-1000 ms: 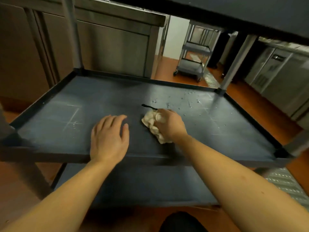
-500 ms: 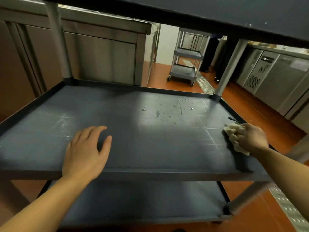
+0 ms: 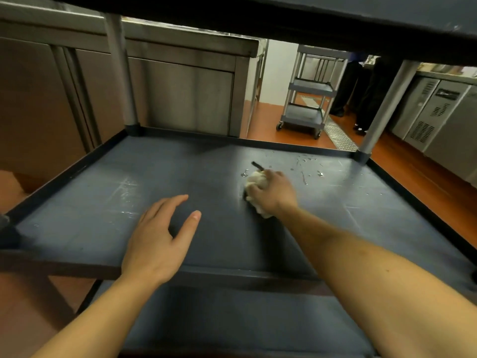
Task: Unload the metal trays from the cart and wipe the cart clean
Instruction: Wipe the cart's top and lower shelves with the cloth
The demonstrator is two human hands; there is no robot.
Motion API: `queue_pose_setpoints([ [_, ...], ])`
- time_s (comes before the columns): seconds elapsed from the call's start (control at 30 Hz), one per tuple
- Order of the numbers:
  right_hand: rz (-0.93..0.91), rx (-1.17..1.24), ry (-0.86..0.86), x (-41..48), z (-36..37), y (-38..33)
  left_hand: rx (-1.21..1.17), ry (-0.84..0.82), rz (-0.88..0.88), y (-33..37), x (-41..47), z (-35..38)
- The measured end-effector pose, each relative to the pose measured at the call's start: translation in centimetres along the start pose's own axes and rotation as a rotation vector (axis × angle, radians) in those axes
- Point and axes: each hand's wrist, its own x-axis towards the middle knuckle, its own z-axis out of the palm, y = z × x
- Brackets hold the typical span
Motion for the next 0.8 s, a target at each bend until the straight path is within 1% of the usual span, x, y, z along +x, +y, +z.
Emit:
queue_pose_setpoints([
  [0.1,-0.160,0.072,-0.062,-1.1,4.9,-7.3,-0.157,0.093,-0.051,0.2,-0.2,-0.4],
  [0.2,-0.324,0.087,-0.170,-3.1,8.6,-13.7,-0.287,0.240,-0.116,0.2,0.1,-1.0],
  [0.3,-0.523,0.069,-0.192,-4.7,10.6,-17.2,-0.399,0.367,-0.196,-0.1,0.3,-1.5],
  [0.37,-0.570,0.109,-0.219,-5.1,10.9,-18.1,-0.424,0.407,-0.240,-0.1,0.4,-1.9],
  [0.43,-0.574,0.105,-0.244,-5.4,11.0,-18.5,-0.413,0.413,-0.259,-0.3,0.5,-2.1],
  [0.6,-0.472,0.194,-0.222,-5.1,10.6,-18.3,-0.265,0.316,-0.200,-0.8,0.6,-2.3],
  [0.7,-0.401,0.134,-0.184,-3.1,9.1,-15.8,-0.130,0.270,-0.184,-0.3,1.0,-2.1],
  [0.8,-0.236,0.184,-0.176,0.0,6.8,-10.9,-0.049,0.227,-0.216,0.2,1.2,-1.7],
])
